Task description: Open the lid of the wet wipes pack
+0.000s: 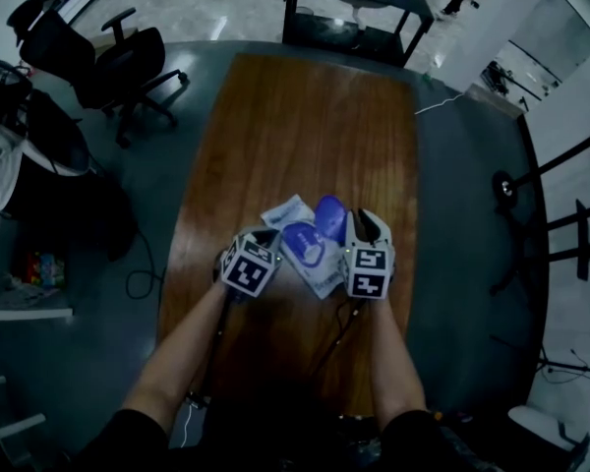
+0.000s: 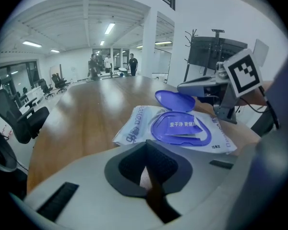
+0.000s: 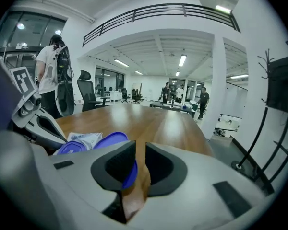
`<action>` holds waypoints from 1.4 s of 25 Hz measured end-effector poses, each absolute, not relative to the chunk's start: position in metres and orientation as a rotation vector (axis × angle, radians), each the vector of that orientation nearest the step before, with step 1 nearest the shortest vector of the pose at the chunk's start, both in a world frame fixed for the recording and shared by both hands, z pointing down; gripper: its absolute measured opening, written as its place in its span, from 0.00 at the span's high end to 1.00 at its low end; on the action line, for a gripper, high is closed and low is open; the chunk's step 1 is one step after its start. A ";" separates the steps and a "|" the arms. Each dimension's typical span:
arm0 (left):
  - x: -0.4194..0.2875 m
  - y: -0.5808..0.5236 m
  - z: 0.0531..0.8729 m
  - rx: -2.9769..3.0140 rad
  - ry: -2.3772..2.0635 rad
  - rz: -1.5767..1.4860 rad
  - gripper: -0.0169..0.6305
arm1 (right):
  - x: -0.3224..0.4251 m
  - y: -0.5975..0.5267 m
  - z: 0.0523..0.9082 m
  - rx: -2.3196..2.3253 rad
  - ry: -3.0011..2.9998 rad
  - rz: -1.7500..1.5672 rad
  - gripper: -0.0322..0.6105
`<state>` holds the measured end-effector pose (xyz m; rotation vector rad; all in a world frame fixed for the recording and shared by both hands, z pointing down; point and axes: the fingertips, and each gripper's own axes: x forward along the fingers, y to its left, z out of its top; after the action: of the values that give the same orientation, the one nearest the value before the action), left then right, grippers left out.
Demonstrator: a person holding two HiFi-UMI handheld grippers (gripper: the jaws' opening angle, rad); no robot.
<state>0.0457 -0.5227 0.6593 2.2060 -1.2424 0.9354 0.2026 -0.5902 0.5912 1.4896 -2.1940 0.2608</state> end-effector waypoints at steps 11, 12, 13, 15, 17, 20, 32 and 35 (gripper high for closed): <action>0.029 -0.509 0.605 2.267 -1.374 0.732 0.96 | 0.200 -0.551 0.524 1.538 -2.422 0.292 0.93; 0.032 -0.504 0.597 2.287 -1.373 0.704 0.96 | 0.199 -0.544 0.517 1.538 -2.437 0.291 0.93; 0.034 -0.500 0.587 2.307 -1.370 0.678 0.96 | 0.197 -0.536 0.510 1.539 -2.451 0.289 0.93; 0.037 -0.487 0.566 2.348 -1.358 0.630 0.96 | 0.191 -0.517 0.494 1.545 -2.471 0.284 0.94; 0.035 -0.470 0.543 2.385 -1.347 0.577 0.96 | 0.182 -0.494 0.476 1.555 -2.494 0.283 0.94; 0.033 -0.447 0.505 2.439 -1.330 0.469 0.96 | 0.165 -0.459 0.448 1.564 -2.538 0.270 0.94; 0.031 -0.346 0.430 2.601 -1.246 0.324 0.96 | 0.118 -0.335 0.387 1.554 -2.669 0.191 0.94; 0.027 -0.327 0.417 2.635 -1.238 0.311 0.96 | 0.109 -0.312 0.380 1.545 -2.690 0.180 0.94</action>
<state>0.0267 -0.3272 0.4168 2.6355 -1.2385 0.3114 0.1091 -0.3122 0.3802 1.5451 -2.6900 0.1795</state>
